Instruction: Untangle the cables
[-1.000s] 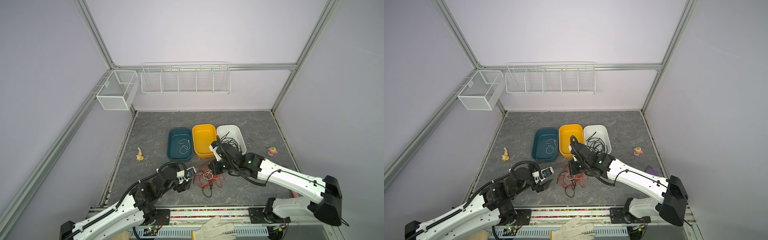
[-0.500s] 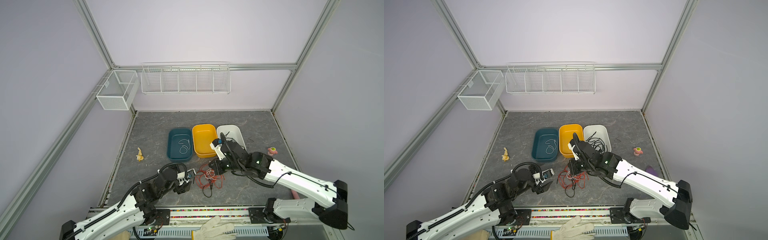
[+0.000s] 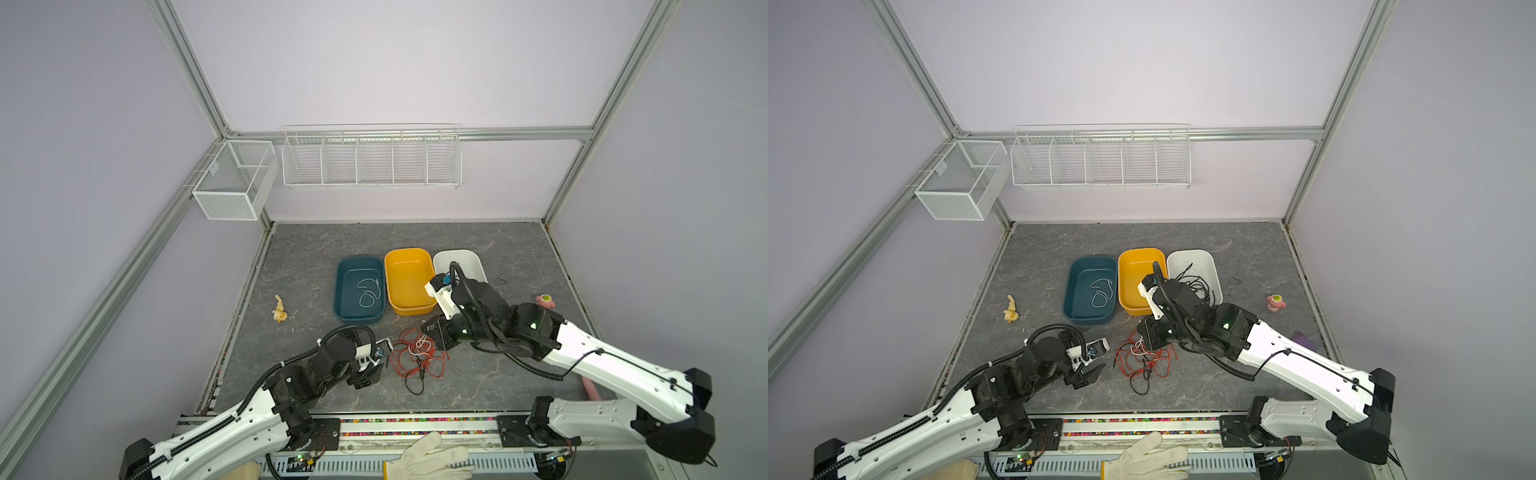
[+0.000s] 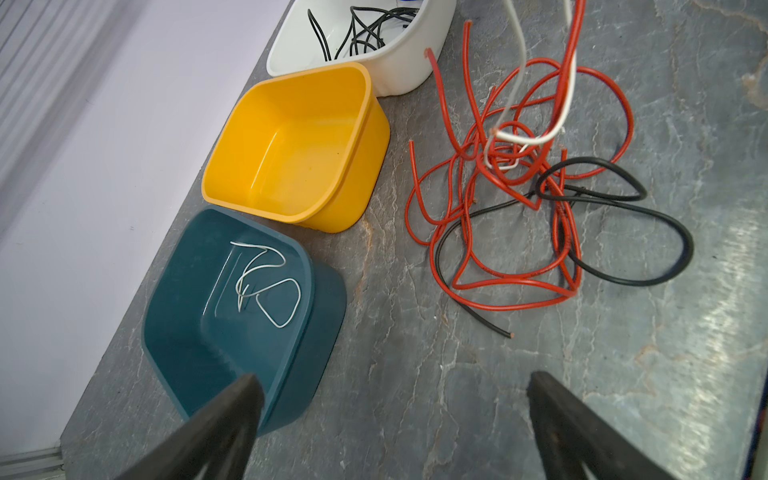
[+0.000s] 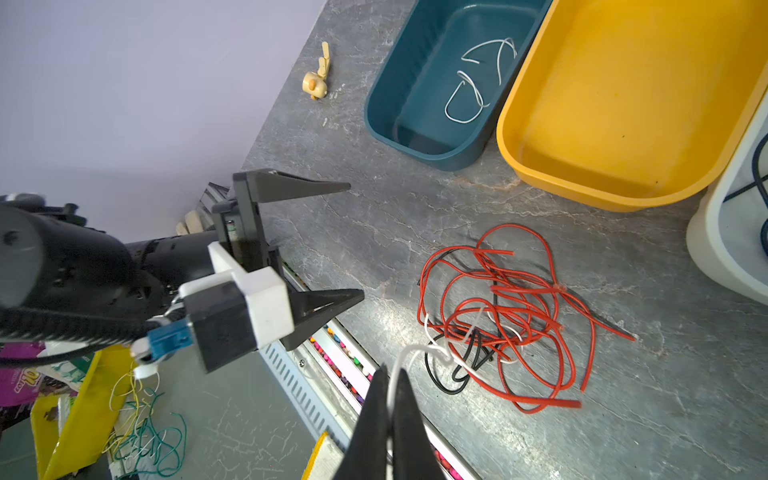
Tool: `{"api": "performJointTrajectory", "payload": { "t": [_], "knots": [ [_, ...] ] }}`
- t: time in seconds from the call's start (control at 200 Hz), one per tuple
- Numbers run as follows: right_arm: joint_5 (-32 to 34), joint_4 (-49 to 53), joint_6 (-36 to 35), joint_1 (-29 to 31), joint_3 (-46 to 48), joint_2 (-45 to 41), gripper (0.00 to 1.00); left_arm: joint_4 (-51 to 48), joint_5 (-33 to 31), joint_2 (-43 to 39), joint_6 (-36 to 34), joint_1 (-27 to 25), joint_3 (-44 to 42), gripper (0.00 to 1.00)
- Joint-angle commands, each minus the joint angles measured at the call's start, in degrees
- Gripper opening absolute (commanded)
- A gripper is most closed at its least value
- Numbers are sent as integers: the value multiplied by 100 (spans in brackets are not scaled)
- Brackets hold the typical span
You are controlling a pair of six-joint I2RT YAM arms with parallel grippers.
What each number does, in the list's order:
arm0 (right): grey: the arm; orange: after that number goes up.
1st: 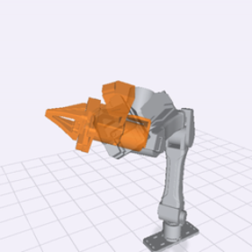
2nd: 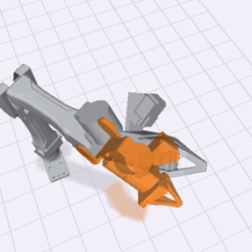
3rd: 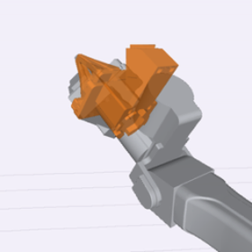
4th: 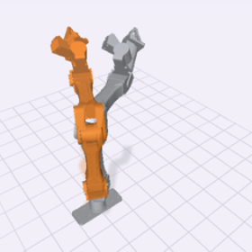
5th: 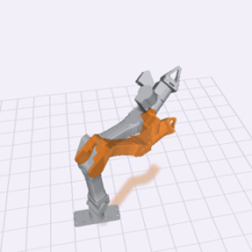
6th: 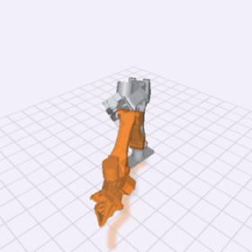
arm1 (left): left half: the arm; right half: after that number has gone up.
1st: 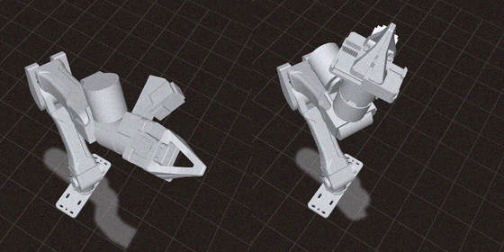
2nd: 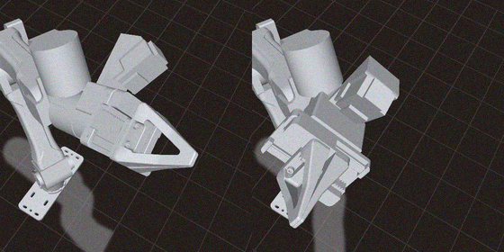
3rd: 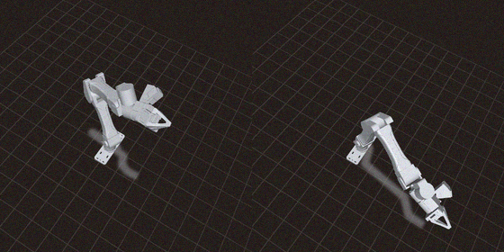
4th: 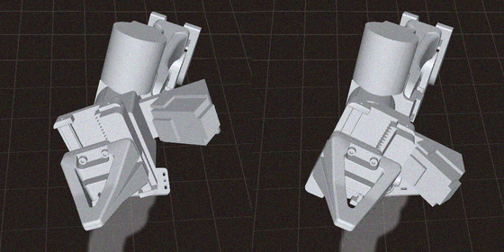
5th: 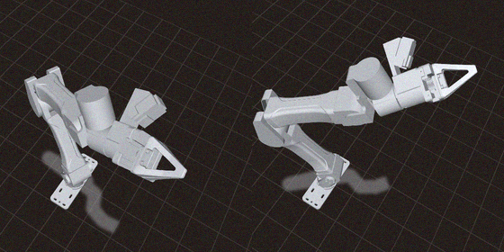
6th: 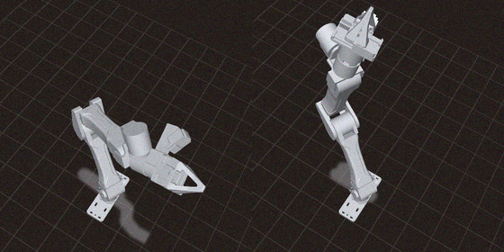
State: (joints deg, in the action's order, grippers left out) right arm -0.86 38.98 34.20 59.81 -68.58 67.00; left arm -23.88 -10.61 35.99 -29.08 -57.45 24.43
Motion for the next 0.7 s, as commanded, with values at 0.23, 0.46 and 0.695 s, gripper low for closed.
{"api": "performJointTrajectory", "payload": {
  "t": [0.23,0.46,0.695],
  "knots": [
    [15,241,-191,116,-469,-253,7,70,6,9,38,-29,-60,99],
    [-41,290,-398,169,-813,-376,7,83,-11,-4,25,-29,-77,99],
    [-325,-21,-643,202,-966,-590,7,94,-1,-13,22,-29,-76,99]
  ]
}}
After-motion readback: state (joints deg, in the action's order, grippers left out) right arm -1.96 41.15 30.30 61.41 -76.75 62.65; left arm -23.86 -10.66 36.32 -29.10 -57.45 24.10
